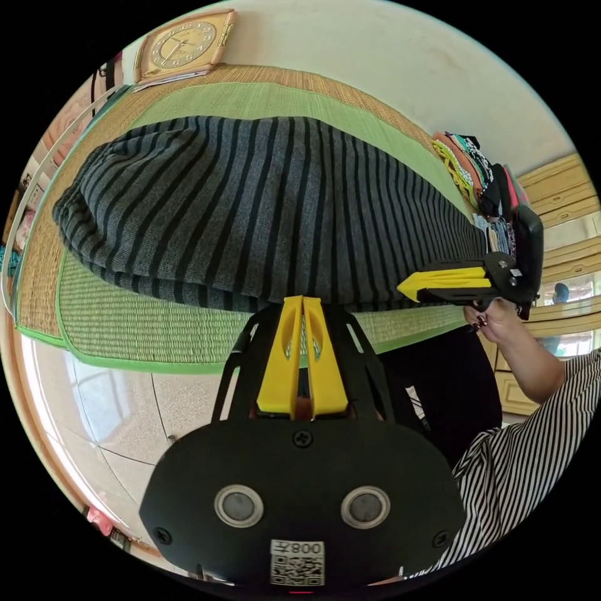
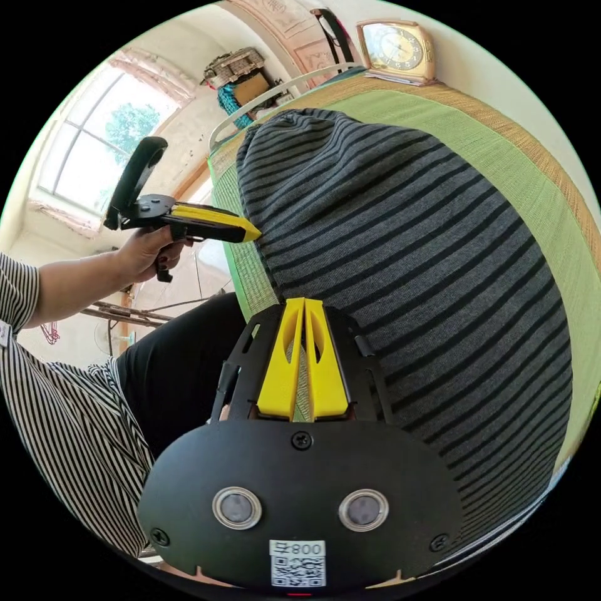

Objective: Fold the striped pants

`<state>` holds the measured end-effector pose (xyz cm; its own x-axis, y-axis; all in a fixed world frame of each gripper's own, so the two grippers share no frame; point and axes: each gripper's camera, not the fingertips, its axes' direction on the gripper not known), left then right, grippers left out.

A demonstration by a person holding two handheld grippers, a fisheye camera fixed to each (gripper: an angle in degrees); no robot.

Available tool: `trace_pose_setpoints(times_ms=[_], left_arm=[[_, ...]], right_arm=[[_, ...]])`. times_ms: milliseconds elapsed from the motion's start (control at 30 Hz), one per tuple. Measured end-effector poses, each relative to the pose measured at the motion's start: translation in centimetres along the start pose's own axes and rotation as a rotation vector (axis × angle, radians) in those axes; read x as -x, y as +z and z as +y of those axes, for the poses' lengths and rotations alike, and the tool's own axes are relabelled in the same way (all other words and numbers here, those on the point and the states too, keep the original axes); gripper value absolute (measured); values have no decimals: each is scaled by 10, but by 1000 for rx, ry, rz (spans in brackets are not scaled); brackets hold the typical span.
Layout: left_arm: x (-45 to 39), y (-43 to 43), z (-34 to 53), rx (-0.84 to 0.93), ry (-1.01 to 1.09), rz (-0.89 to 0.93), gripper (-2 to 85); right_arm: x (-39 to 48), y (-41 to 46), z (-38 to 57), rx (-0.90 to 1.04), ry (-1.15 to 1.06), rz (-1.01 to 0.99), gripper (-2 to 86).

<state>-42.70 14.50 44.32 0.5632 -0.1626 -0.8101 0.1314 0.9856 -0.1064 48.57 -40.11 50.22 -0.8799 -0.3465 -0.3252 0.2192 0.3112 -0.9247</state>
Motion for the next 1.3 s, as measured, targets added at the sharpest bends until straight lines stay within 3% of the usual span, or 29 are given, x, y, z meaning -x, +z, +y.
trace_pose_setpoints(times_ms=[133,300,500,600,700,767,1033,1200,1300], left_arm=[[-4,-44,1,5,1,47,1],[-27,-111,-22,-167,94,74,11],[-41,-155,-116,-274,211,64,61],[-50,-163,-167,-208,277,24,91],[-54,-157,-202,-23,330,-7,97],[-57,-158,-210,101,371,66,67],[-87,-260,-124,-221,451,112,26],[-107,-291,-58,-235,432,54,17],[-112,-300,-40,-234,377,68,12]], right_arm=[[1,-12,6,0,7,-28,1],[16,-23,12,9,-17,33,1],[24,-35,25,-18,-6,19,1],[26,-40,28,-15,-10,3,1],[28,-44,33,-26,-11,-21,1],[30,-47,37,-34,-9,-29,1],[42,-63,48,-44,-4,-72,0],[49,-123,53,-228,-14,-209,2],[58,-161,40,-338,-55,-108,5]])
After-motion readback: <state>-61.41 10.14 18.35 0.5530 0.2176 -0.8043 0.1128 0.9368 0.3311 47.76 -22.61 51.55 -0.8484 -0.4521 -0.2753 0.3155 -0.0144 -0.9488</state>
